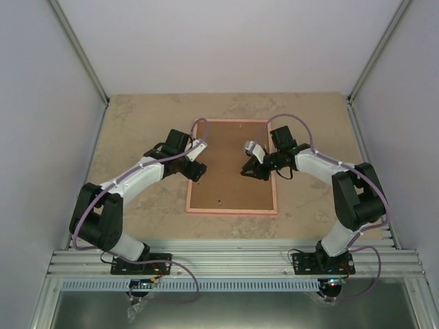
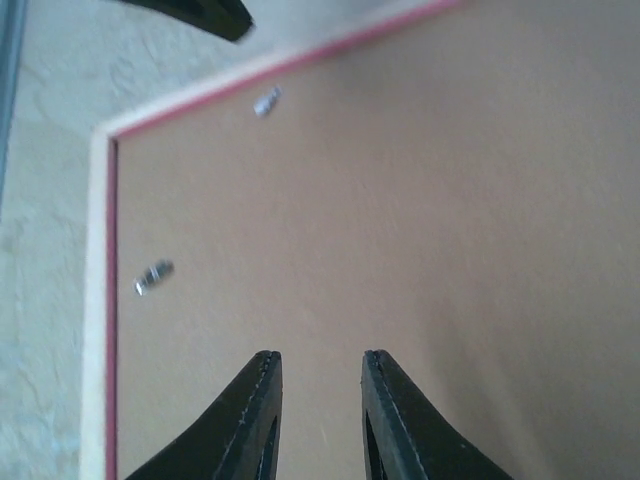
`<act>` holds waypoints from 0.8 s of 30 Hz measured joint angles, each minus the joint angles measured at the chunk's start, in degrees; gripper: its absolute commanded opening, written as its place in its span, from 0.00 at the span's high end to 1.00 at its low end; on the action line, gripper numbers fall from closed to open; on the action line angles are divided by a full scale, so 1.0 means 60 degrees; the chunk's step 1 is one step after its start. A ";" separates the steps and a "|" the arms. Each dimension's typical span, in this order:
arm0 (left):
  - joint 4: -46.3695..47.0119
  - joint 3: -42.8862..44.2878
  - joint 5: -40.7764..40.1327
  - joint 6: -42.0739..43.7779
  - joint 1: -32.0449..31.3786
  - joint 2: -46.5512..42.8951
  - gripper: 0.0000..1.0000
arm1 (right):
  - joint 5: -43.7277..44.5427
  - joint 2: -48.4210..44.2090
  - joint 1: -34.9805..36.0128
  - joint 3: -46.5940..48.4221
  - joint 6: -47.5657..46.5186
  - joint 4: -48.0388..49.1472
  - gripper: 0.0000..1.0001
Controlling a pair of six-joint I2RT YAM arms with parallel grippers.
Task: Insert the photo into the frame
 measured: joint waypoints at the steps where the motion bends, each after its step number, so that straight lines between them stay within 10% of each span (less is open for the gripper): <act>1: 0.0084 -0.0007 -0.0007 -0.0408 0.0091 -0.0073 0.10 | -0.0022 -0.0055 0.0168 -0.0011 0.0219 0.0270 0.78; 24: 0.0280 -0.0372 -0.0499 -0.2102 0.0474 0.1523 0.18 | 0.0419 0.1960 0.2065 -0.0419 0.2106 0.2951 0.87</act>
